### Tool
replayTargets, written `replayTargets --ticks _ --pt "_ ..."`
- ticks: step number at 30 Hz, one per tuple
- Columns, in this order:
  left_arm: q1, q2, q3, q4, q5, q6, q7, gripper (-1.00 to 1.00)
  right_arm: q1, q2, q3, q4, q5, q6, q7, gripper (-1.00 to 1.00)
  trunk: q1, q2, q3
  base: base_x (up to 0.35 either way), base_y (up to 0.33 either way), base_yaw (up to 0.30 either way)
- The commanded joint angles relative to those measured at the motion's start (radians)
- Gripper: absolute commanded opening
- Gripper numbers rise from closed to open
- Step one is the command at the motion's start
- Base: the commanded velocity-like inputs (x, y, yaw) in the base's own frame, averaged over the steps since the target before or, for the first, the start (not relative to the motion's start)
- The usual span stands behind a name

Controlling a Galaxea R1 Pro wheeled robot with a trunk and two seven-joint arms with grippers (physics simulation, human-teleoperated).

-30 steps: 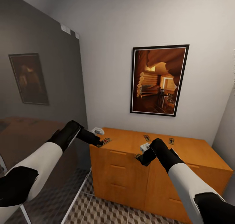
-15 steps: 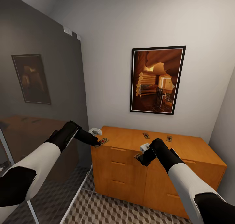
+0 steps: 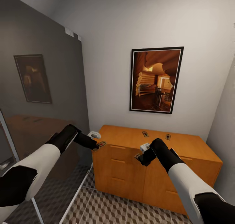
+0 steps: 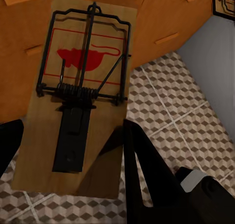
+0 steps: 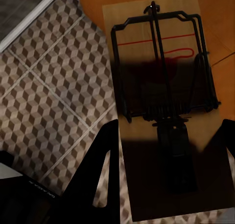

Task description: Take the four mousetraps from the cabinet in the bathroom and place them on the bathroom floor. Make sure all four end up on the same floor surface, and ensure that at least two of them are either under or directly next to the same bathroom sink.

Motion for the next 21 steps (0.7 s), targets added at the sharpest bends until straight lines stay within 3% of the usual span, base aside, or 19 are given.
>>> replayTargets --ticks 1,7,14,21 --pt "0.0 0.0 -0.001 0.008 -0.01 -0.004 -0.006 -1.0 0.0 0.0 0.001 -0.001 0.009 0.003 0.01 -1.0 0.0 -0.001 0.0 -0.202 0.0 0.0" --pt "0.001 0.0 0.0 0.057 -0.01 -0.014 0.0 -1.0 0.0 0.0 0.0 -0.001 0.009 0.003 0.01 -1.0 0.0 -0.001 0.0 -0.156 0.0 0.0" --pt "0.001 0.0 0.001 0.145 -0.006 -0.038 0.091 -1.0 0.0 0.0 0.001 -0.001 0.009 0.003 0.01 -1.0 0.0 -0.001 0.0 -0.024 0.0 0.0" --pt "0.002 -0.001 0.002 0.308 0.0 -0.178 0.164 -1.0 0.0 0.0 0.002 -0.001 0.01 0.003 0.01 -1.0 0.0 -0.001 0.0 -0.003 0.0 0.0"
